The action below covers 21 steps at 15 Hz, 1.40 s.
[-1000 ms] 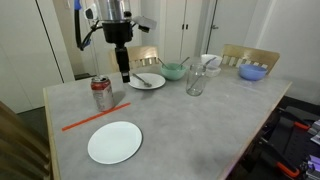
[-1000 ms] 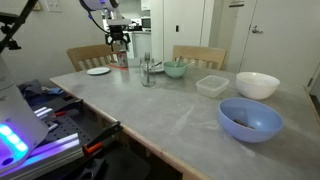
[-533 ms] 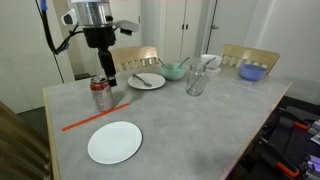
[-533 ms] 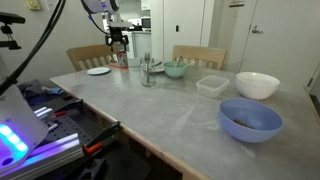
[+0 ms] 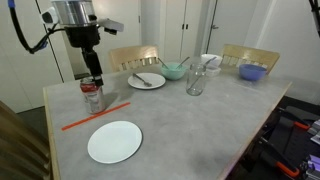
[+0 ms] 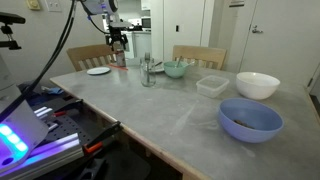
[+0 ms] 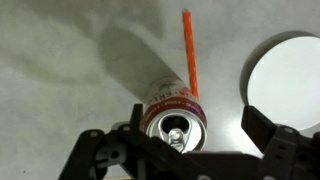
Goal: Move the can forward
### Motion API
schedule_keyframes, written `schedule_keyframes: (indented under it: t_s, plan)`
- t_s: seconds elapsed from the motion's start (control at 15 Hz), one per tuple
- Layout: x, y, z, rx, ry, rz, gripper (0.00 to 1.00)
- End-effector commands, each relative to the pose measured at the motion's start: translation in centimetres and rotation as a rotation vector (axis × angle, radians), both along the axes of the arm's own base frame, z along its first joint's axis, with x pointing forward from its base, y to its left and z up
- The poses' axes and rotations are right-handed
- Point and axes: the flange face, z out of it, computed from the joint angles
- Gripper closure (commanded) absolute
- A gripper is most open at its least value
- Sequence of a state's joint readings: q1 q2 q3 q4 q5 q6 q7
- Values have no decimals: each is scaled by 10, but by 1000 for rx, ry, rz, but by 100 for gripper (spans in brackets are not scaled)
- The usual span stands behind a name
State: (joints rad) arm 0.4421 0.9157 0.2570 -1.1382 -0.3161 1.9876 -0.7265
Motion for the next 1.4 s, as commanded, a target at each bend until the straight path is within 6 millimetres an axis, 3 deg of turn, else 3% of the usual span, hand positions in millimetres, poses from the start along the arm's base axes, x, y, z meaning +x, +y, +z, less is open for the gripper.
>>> schedule_keyframes:
  t_s: [0.0, 0.27, 0.87, 1.0, 1.2, 1.33]
  plan:
    - [18, 3, 1, -28, -51, 25, 0]
    - [26, 9, -1, -9, -75, 15, 0]
    - [25, 20, -15, -13, -40, 1, 0]
    - [26, 19, -14, -9, -47, -3, 26]
    - [29, 17, -12, -6, -55, -14, 49]
    - [30, 14, -8, -16, -61, -41, 55]
